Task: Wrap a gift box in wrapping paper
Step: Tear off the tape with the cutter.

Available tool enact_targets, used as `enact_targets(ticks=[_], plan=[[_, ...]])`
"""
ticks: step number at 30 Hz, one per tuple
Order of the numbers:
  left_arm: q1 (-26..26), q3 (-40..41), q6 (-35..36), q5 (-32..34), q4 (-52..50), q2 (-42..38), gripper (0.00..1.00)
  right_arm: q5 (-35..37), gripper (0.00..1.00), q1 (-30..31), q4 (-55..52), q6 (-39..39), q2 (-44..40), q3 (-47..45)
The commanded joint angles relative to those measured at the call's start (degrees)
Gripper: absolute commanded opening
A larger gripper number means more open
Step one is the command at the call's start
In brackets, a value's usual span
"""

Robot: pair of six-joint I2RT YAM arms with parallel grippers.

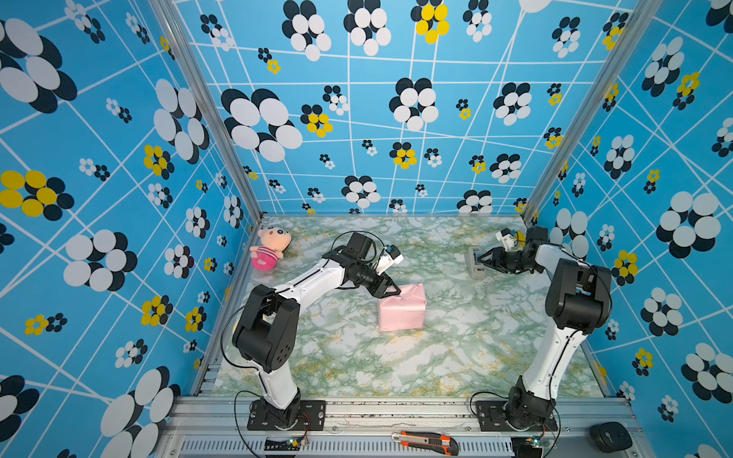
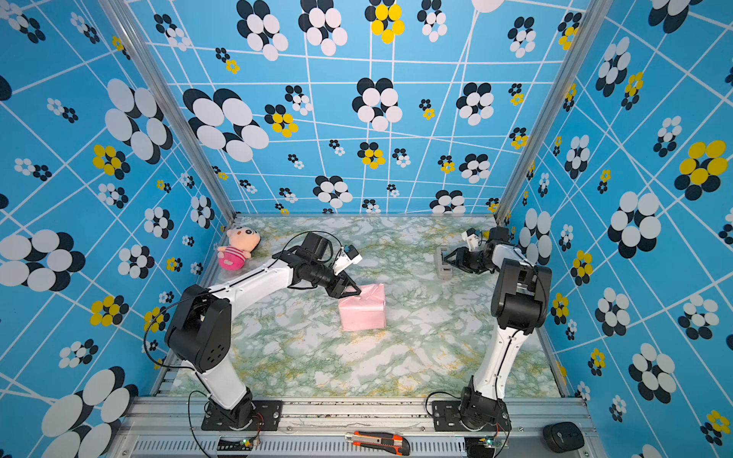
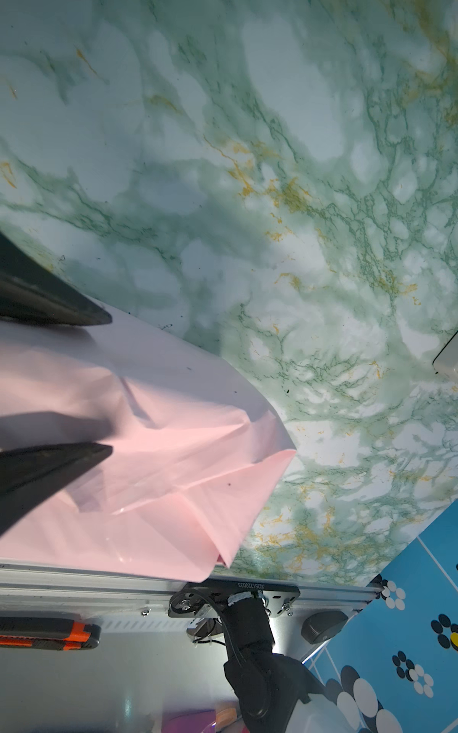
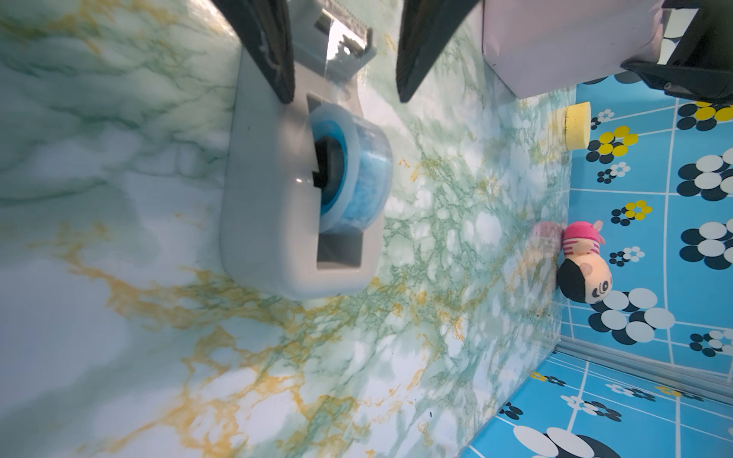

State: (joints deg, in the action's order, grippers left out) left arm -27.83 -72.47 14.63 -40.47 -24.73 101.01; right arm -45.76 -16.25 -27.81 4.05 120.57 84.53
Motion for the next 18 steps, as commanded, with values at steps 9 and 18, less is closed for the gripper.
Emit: enact_targets(ticks=[9, 18], plan=[[-0.11, 1.27, 1.60, 8.76, -3.75, 1.73, 0.48, -4.14, 0.33, -0.12, -5.12, 2.86, 3.70, 3.25], [-0.29, 1.10, 1.71, 8.76, -3.92, 1.91, 0.48, -1.79, 0.49, -0.27, -6.03, 3.41, 3.70, 2.70]])
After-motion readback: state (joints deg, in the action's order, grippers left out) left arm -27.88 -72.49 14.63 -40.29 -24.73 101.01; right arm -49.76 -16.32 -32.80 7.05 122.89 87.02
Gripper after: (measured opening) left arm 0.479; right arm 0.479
